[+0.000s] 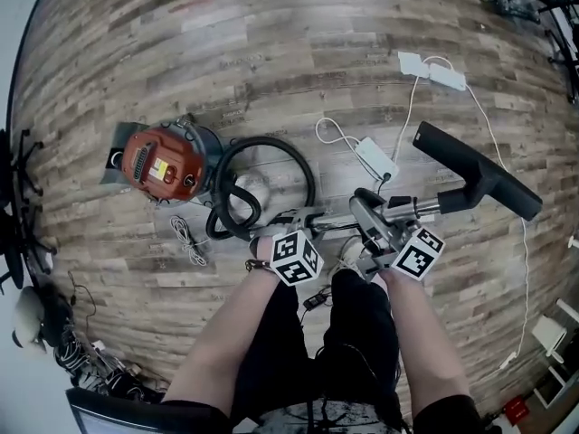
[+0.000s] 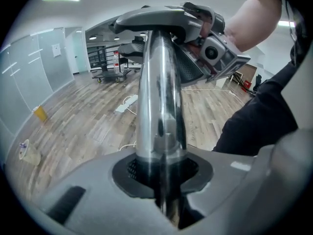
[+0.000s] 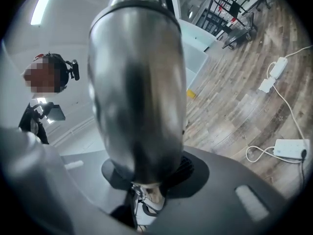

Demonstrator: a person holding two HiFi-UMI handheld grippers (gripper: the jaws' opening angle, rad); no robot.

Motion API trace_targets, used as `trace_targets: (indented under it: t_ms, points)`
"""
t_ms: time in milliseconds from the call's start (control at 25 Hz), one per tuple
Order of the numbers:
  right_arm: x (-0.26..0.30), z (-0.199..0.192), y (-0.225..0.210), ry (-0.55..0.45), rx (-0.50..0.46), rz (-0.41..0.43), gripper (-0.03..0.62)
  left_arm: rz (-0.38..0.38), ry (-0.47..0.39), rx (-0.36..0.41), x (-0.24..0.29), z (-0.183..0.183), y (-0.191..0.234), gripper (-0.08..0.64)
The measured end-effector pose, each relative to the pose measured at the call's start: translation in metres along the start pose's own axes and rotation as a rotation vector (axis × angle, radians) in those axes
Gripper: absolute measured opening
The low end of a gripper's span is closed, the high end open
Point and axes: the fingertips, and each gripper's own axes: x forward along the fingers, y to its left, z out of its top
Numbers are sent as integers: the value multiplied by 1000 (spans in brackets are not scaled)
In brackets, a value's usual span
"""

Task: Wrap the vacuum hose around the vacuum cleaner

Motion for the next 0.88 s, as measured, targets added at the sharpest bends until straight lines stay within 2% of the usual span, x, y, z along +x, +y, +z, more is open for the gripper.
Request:
trace_targets:
  t_ms: [240,400,520,720,880]
  points:
    - [-11,-10,-101,-117,109,11,126,-52,52,82,78,-23,20,81]
    - [-15,-18,-185,-160,142,3,126,-65,151,130,140,-40,38,84]
    - [-15,-27,-241,-197,202,15,124,-56,212,144,186,-57,51,83]
    - [-7,-63,-335,-227,313,-3,127,-106,284,152,265,-103,64,81]
    - [1,-100,-400,-222,395,-20,130,-57,319,179,320,-144,74,81]
